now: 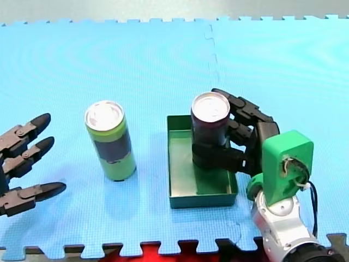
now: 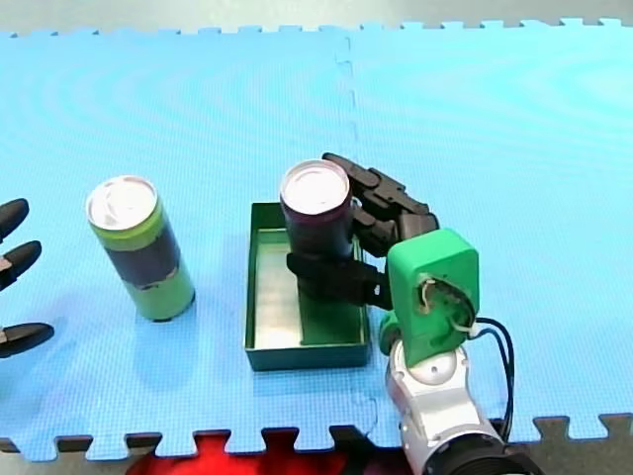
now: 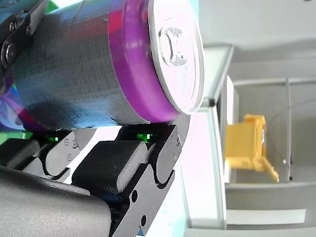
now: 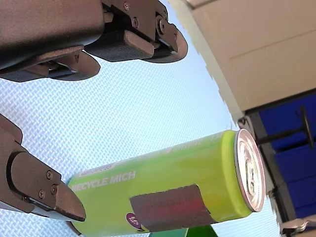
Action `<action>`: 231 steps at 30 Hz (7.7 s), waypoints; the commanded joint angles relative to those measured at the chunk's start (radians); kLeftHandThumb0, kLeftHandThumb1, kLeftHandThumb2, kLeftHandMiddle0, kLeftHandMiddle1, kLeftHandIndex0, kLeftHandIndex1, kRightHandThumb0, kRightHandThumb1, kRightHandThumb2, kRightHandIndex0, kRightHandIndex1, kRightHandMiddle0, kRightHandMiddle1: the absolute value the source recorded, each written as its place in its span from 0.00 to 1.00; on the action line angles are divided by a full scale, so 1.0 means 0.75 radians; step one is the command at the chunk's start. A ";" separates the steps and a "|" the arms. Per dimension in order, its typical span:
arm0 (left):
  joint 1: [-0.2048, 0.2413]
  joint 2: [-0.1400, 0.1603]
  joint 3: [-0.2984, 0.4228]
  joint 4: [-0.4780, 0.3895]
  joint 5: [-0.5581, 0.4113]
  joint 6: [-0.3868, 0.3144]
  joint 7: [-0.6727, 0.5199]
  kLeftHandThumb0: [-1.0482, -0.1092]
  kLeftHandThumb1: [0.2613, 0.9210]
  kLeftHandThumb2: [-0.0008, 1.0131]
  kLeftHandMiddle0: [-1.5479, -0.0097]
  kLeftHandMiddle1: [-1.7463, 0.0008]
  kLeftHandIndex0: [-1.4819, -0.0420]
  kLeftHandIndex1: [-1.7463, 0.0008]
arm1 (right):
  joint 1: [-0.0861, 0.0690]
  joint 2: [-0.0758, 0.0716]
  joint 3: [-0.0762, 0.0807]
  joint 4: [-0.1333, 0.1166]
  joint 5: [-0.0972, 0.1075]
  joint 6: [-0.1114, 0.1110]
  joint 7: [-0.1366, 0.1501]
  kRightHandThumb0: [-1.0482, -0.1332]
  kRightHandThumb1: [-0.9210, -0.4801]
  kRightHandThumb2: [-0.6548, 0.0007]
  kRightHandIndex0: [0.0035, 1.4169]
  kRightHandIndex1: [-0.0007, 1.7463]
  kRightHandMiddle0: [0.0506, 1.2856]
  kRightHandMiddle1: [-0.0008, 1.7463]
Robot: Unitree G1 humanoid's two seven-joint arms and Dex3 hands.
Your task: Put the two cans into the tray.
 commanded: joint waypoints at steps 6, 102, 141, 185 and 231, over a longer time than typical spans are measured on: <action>0.004 0.032 0.022 -0.004 -0.019 -0.001 -0.007 0.00 0.68 0.00 0.74 1.00 0.79 1.00 | -0.033 0.149 -0.045 0.045 0.049 -0.052 0.057 0.77 0.43 1.00 0.94 0.00 0.90 0.00; 0.001 0.046 0.033 -0.019 -0.031 0.011 -0.002 0.00 0.70 0.00 0.74 1.00 0.79 1.00 | -0.009 -0.199 0.112 0.037 -0.359 -0.092 0.140 0.03 0.51 1.00 0.08 0.00 0.07 0.00; 0.009 0.049 0.032 -0.028 -0.028 0.016 0.000 0.00 0.70 0.00 0.74 1.00 0.79 1.00 | 0.086 -0.348 0.127 -0.145 -0.318 0.050 0.236 0.00 0.40 0.98 0.07 0.00 0.07 0.00; -0.020 0.043 0.018 0.069 0.001 -0.048 0.012 0.00 0.73 0.00 0.74 1.00 0.79 1.00 | 0.328 -0.582 -0.182 -0.298 0.057 0.004 0.718 0.19 0.58 1.00 0.07 0.00 0.06 0.00; -0.352 -0.110 -0.104 0.546 0.085 -0.092 -0.006 0.00 0.64 0.00 0.81 1.00 0.86 1.00 | 0.372 -0.579 -0.170 -0.462 0.020 0.150 0.576 0.34 0.61 1.00 0.11 0.01 0.09 0.00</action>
